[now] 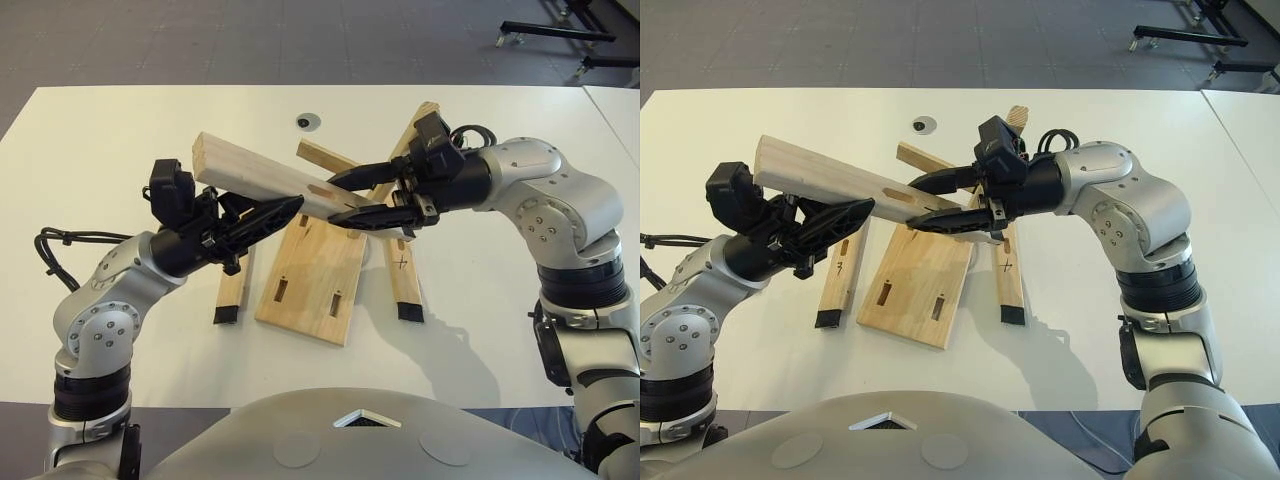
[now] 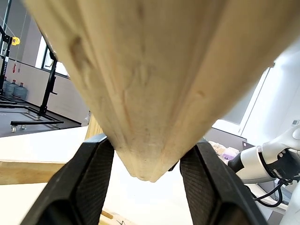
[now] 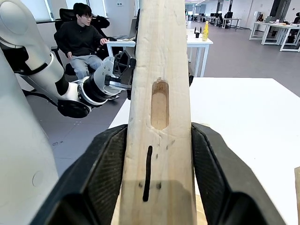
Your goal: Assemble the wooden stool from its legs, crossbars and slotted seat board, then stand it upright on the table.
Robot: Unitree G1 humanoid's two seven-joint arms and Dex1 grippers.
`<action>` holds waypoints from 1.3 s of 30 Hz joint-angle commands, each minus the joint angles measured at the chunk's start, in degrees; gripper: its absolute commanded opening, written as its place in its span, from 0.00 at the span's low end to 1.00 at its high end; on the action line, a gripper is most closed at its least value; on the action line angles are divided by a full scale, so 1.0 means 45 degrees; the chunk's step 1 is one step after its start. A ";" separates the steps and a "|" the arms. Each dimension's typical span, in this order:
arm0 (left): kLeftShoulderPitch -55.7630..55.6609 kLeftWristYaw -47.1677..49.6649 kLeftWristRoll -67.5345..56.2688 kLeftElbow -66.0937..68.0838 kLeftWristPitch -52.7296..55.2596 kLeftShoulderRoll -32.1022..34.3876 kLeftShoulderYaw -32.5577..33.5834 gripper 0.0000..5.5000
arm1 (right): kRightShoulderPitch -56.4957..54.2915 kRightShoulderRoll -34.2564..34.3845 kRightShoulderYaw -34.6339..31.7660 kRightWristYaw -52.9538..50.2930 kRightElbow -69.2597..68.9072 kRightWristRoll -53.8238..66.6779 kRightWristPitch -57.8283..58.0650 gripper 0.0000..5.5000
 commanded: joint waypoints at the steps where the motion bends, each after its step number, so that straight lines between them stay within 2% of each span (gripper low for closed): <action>1: 0.0100 0.0018 0.0093 0.0143 0.0020 0.0311 0.0262 0.38 | 0.0005 -0.0322 -0.0413 -0.0104 0.0001 0.0127 0.0360 0.52; 6: 0.0111 -0.0075 0.0124 0.0229 0.0062 0.0398 0.0307 0.38 | 0.0027 -0.0391 -0.0748 -0.0226 0.0058 0.0183 0.0315 0.70; 9: 0.0198 -0.0183 0.0584 0.0347 -0.0094 0.0638 0.0421 0.38 | -0.0430 -0.0226 -0.2072 -0.0651 0.0401 0.1273 0.0648 0.80; 13: 0.0283 -0.0949 0.2256 0.1050 -0.1325 0.1405 0.1362 0.38 | -0.1378 0.0056 -0.4513 -0.1807 0.1022 0.3302 0.0807 0.82; 16: -0.0259 -0.1431 0.3775 0.2320 -0.2551 0.1659 0.1521 0.38 | -0.2061 0.0312 -0.5587 -0.3050 0.1562 0.3784 0.0453 0.82; 19: -0.1073 -0.1556 0.4728 0.3624 -0.3548 0.1389 0.1407 0.38 | -0.2428 0.0559 -0.5303 -0.4374 0.2577 0.1703 -0.1001 0.82; 24: -0.1997 -0.2358 0.5492 0.4964 -0.4078 0.1443 0.0807 0.38 | -0.2915 0.1213 -0.3488 -0.6278 0.5183 -0.2509 -0.3592 0.82; 29: -0.2539 -0.3326 0.5789 0.5382 -0.3920 0.1776 0.0291 0.38 | -0.3054 0.1832 -0.1756 -0.6861 0.8689 -0.5865 -0.6164 0.82; 32: -0.2760 -0.3873 0.6195 0.6012 -0.4377 0.1784 0.0131 0.38 | -0.2833 0.2218 -0.2003 -0.6848 0.8580 -0.5816 -0.6362 0.82; 39: -0.2929 -0.4892 0.7394 0.7436 -0.6167 0.1789 -0.0043 0.38 | -0.2001 0.2729 -0.2538 -0.6892 0.6138 -0.4915 -0.5294 0.82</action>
